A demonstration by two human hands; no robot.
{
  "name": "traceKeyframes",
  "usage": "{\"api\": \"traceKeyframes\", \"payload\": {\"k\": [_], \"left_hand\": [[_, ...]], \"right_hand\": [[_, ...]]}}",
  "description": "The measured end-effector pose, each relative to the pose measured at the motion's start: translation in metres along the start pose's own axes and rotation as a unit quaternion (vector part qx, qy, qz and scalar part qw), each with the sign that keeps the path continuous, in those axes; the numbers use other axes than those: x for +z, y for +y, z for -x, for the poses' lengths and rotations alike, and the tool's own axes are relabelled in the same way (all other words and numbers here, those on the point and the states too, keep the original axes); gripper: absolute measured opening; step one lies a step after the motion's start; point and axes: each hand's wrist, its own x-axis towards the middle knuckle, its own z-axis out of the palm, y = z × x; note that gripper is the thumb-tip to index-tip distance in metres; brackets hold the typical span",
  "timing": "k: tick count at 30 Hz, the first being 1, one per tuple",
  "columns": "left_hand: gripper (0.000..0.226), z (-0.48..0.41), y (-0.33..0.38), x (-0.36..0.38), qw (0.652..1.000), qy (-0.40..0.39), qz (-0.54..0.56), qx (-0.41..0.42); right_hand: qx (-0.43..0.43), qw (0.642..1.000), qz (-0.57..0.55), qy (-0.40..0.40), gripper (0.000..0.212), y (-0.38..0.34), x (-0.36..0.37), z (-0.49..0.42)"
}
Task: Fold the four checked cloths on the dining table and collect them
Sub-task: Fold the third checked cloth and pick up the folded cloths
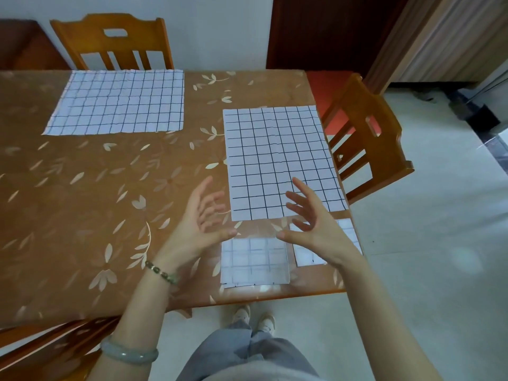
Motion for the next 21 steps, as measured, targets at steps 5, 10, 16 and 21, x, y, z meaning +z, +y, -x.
{"api": "traceKeyframes", "payload": {"k": [5,10,16,21], "left_hand": [[0.116,-0.008,0.006,0.01,0.999,-0.012,-0.005,0.037],[0.118,-0.037,0.021,0.048,0.994,-0.094,-0.036,0.051],[0.111,-0.073,0.038,0.138,0.978,-0.181,-0.07,0.078],[0.111,-0.098,0.043,0.229,0.969,-0.219,-0.075,0.082]], "right_hand": [[-0.02,0.998,-0.046,0.034,0.096,-0.004,-0.01,0.006],[-0.018,0.991,-0.067,0.112,0.094,0.002,-0.045,0.032],[-0.003,0.969,-0.097,0.228,0.095,0.025,-0.11,0.078],[0.012,0.956,-0.111,0.272,0.097,0.059,-0.182,0.111]]}}
